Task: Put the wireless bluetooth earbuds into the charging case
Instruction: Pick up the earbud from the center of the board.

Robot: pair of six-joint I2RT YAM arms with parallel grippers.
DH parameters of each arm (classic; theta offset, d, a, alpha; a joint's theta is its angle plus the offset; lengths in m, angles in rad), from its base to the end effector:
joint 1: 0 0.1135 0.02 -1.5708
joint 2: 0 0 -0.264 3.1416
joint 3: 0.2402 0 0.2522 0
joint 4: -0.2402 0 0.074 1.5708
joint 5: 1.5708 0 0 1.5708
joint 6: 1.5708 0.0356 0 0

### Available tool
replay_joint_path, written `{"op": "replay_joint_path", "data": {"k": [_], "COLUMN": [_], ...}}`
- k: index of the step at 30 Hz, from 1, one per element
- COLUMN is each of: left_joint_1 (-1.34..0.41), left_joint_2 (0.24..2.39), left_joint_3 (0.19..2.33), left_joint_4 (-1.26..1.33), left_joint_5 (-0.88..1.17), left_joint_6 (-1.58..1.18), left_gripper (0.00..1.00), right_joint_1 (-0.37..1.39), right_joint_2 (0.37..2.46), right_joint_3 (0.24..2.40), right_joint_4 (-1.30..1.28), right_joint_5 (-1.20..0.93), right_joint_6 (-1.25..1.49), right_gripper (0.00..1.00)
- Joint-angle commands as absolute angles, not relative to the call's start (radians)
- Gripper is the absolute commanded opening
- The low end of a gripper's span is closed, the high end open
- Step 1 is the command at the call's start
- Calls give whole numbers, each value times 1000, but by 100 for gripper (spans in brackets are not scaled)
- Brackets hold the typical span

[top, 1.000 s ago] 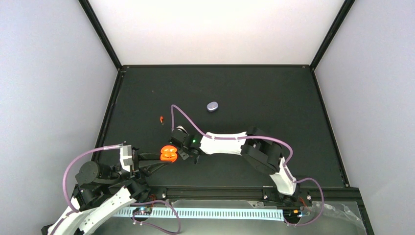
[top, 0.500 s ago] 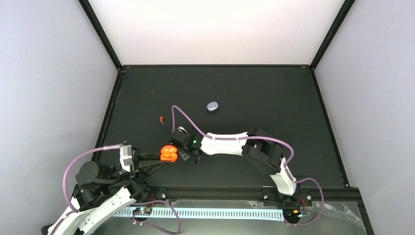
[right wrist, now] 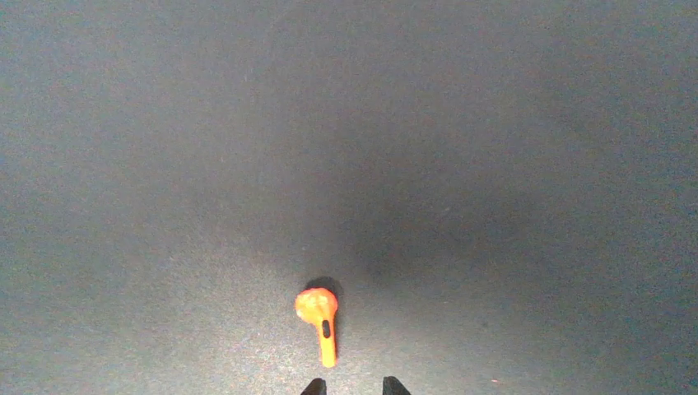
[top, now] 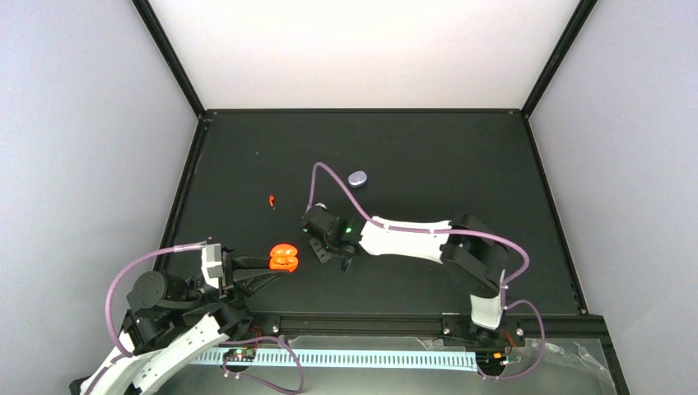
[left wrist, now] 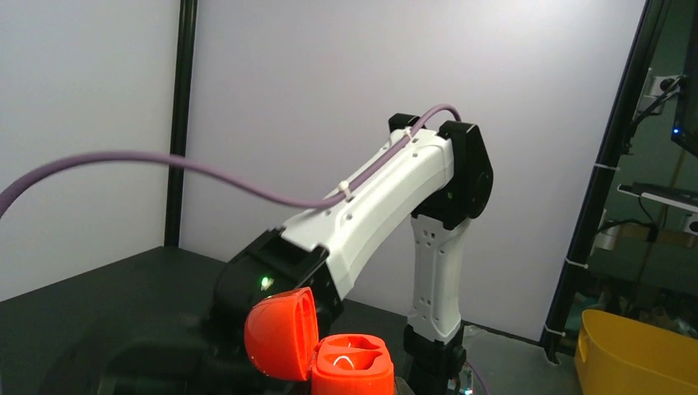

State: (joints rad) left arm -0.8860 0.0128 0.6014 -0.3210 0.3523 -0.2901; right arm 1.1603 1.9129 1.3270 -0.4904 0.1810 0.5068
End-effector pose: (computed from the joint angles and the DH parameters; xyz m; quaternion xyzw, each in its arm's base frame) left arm 0.0095 -0.0310 0.3312 0.3085 0.5299 -0.5227 0.5924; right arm 0.1645 0.3620 0.1808 -0.2890 0.9216 0.1215 0.2287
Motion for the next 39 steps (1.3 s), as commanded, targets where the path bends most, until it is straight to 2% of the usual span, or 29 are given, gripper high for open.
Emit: {"op": "replay_joint_path", "data": {"k": [1,9,12,30,39], "left_joint_1": [-891,-891,-891,-891,-891], "left_joint_2": [-57,-45,-46,-78,-78], "left_joint_3": [601,600,601,604,604], "left_joint_4": [-300,-297,-302,-329,-331], "left_joint_5": [329,325,328,322,325], "left_joint_6": [-285,-285,-287,-295,-292], "left_gripper": [2,2,2,2,2], "right_joint_1": [1130,1159,1163,1164,1166], "right_joint_2": [1838,1950,1992,2127,2167], "right_joint_3": [1306,1419,1442,1539,1553], "right_joint_4": [-438,-524,-546,-626,-636], "right_joint_5": [137,105,125,201,202], "right_joint_6": [514,447,448,453,457], "right_gripper": [18,38,41,37,32]}}
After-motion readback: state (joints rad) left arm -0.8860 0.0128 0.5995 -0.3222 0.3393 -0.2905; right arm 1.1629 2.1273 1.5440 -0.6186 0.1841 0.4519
